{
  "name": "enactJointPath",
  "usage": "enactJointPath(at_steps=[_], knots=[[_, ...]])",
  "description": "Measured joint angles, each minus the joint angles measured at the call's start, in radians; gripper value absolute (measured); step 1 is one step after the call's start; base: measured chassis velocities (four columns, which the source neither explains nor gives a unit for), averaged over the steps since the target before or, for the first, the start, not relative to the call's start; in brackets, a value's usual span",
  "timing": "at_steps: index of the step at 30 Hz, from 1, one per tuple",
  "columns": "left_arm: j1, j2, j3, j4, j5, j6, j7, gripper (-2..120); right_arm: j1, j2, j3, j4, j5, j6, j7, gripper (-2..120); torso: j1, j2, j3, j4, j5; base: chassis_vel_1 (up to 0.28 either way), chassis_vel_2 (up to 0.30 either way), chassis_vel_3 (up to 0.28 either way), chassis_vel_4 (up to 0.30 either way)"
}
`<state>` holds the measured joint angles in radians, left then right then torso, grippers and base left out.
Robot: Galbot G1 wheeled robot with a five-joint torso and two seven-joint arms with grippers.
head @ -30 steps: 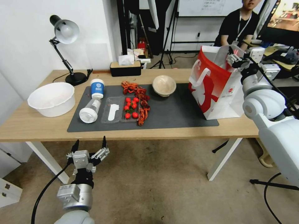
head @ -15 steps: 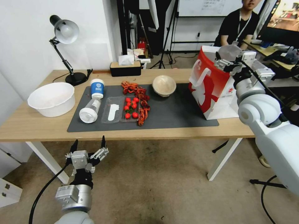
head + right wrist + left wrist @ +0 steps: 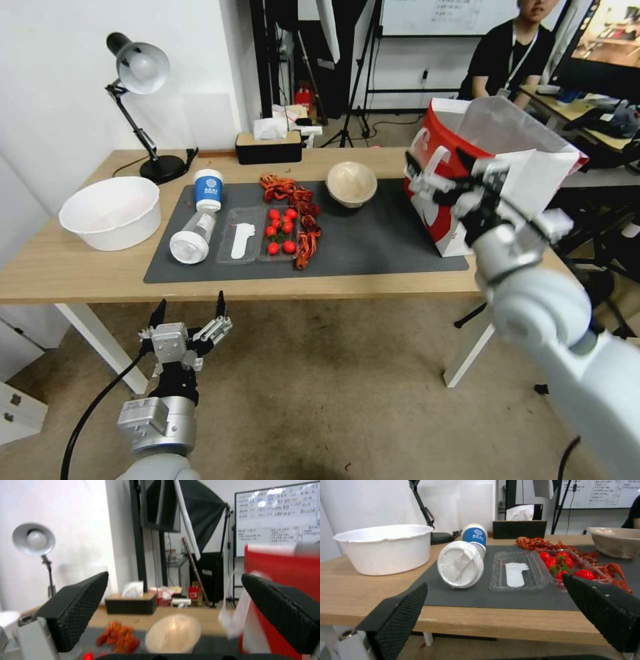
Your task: Pick up the trash from the table and place it into the takeout bag.
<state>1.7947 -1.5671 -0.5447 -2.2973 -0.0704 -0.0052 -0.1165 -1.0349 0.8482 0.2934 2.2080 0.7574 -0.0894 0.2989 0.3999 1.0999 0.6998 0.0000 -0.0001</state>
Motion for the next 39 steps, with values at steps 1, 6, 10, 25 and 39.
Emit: enactJointPath(at_steps=[1,6,10,25,39], knots=[[0.0,0.0,0.0,0.0,0.0,-0.001,0.001,100,-0.042,0.007,0.0,0.008,-0.027,0.026,-0.006,100,0.0,0.0,0.0,0.0001,0.0,0.0,0.0,0.0,0.0],[0.0,0.0,0.0,0.001,-0.001,-0.002,0.002,100,-0.123,0.023,0.0,0.015,-0.075,0.077,-0.017,100,0.0,0.0,0.0,0.0,0.0,0.0,0.0,0.0,0.0],[0.001,0.004,-0.002,0.003,-0.005,-0.007,0.003,100,-0.279,0.073,0.005,-0.014,-0.181,0.265,-0.058,100,0.0,0.0,0.0,-0.0002,0.0,0.0,0.0,0.0,0.0],[-0.003,0.01,0.007,0.017,-0.008,-0.015,0.003,100,-0.458,0.181,-0.003,-0.112,-0.284,0.486,-0.109,100,0.0,0.0,0.0,-0.0001,0.0,0.0,0.0,0.0,0.0],[-0.007,0.006,0.016,0.023,-0.001,-0.016,0.009,100,-0.011,0.303,-0.127,-0.218,0.329,0.136,-0.009,100,0.0,0.0,0.0,0.0001,0.0,0.0,0.0,0.0,0.0]])
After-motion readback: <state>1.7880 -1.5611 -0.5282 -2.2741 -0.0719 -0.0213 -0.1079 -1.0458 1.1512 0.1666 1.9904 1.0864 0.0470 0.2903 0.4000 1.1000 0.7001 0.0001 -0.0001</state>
